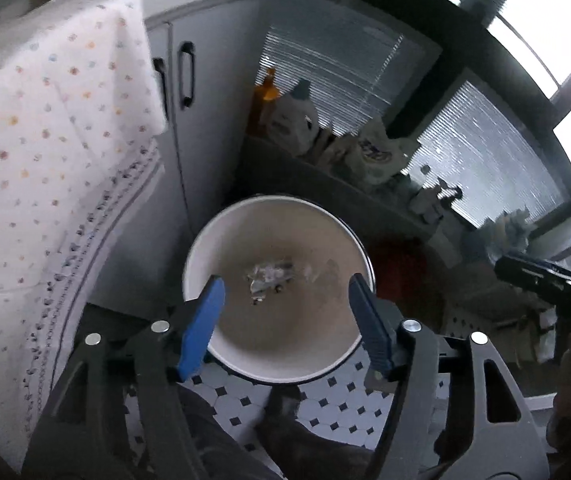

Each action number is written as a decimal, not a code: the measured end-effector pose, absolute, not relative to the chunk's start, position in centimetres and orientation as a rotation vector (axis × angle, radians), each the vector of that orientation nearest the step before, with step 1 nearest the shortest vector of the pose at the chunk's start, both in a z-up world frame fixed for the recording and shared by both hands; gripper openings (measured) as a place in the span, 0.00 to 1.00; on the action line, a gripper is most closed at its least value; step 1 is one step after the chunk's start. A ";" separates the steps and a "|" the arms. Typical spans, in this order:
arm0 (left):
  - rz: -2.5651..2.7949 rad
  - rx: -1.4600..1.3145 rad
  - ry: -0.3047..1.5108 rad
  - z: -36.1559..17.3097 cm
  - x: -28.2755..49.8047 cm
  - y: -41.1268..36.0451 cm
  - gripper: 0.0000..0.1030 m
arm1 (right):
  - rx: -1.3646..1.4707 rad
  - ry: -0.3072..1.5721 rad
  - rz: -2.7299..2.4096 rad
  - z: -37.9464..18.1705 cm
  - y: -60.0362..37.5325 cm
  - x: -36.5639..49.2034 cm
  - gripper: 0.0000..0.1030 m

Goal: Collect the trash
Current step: 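Open the right tool to drop the foil wrapper into the bin, then bring both tools back over the trash on the counter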

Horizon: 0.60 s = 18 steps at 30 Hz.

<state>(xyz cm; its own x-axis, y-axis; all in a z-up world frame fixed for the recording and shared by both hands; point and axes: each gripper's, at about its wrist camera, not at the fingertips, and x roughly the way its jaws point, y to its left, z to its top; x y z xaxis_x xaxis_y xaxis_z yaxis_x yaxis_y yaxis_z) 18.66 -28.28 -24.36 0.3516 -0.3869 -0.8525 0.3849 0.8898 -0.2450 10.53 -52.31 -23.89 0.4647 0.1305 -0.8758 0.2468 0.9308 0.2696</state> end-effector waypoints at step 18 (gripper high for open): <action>-0.217 -0.079 0.854 -12.6 16.5 -17.9 0.92 | 0.315 0.953 0.108 -16.2 -45.3 14.3 0.83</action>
